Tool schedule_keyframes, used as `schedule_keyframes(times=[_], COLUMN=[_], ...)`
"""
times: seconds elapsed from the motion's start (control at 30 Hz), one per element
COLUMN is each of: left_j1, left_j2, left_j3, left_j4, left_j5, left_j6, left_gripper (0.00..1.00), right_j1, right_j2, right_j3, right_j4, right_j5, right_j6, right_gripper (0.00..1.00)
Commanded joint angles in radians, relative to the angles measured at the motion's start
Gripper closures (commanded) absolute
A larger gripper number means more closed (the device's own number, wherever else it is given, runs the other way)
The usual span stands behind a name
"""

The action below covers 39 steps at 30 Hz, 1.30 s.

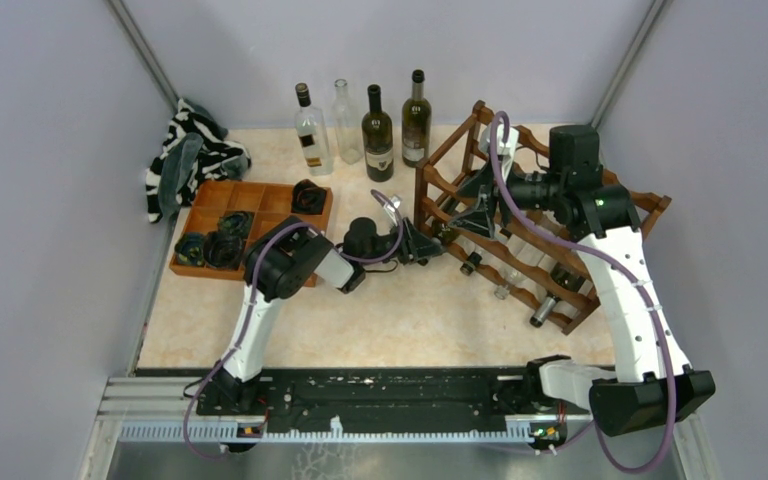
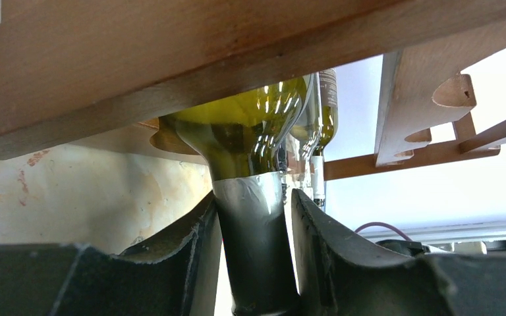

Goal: Put the wine bottle on the wine rack
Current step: Adjust the wine bottle in the wine rack.

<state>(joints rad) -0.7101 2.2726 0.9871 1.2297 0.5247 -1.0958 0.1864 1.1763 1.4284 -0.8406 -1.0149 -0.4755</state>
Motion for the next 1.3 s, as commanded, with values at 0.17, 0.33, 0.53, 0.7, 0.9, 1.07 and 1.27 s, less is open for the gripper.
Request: schedule_keyframes(times=[0.17, 0.33, 0.53, 0.7, 0.9, 1.07, 1.27], left_j1=[0.004, 0.013, 0.014, 0.011, 0.001, -0.003, -0.010], left_j2=[0.043, 0.068, 0.075, 0.066, 0.069, 0.076, 0.087], left_j3=[0.001, 0.033, 0.048, 0.042, 0.048, 0.070, 0.086], left_j4=[0.268, 0.304, 0.302, 0.329, 0.369, 0.369, 0.369], left_j5=[0.022, 0.027, -0.005, -0.050, -0.099, -0.116, -0.144], left_j6=[0.060, 0.034, 0.015, -0.023, -0.047, -0.054, -0.072], left_gripper=[1.00, 1.00, 1.00, 1.00, 1.00, 1.00, 1.00], right_j1=[-0.005, -0.005, -0.006, -0.006, -0.005, -0.005, -0.005], right_j2=[-0.030, -0.032, -0.031, -0.029, -0.029, -0.030, -0.028], right_j3=[0.000, 0.000, 0.000, 0.001, -0.002, -0.001, -0.002], right_j4=[0.029, 0.028, 0.029, 0.029, 0.030, 0.030, 0.031], right_j5=[-0.014, -0.012, -0.011, -0.012, -0.013, -0.013, -0.013], right_j6=[-0.011, -0.010, -0.011, -0.011, -0.012, -0.012, -0.017], right_gripper=[0.35, 0.35, 0.35, 0.35, 0.35, 0.35, 0.35])
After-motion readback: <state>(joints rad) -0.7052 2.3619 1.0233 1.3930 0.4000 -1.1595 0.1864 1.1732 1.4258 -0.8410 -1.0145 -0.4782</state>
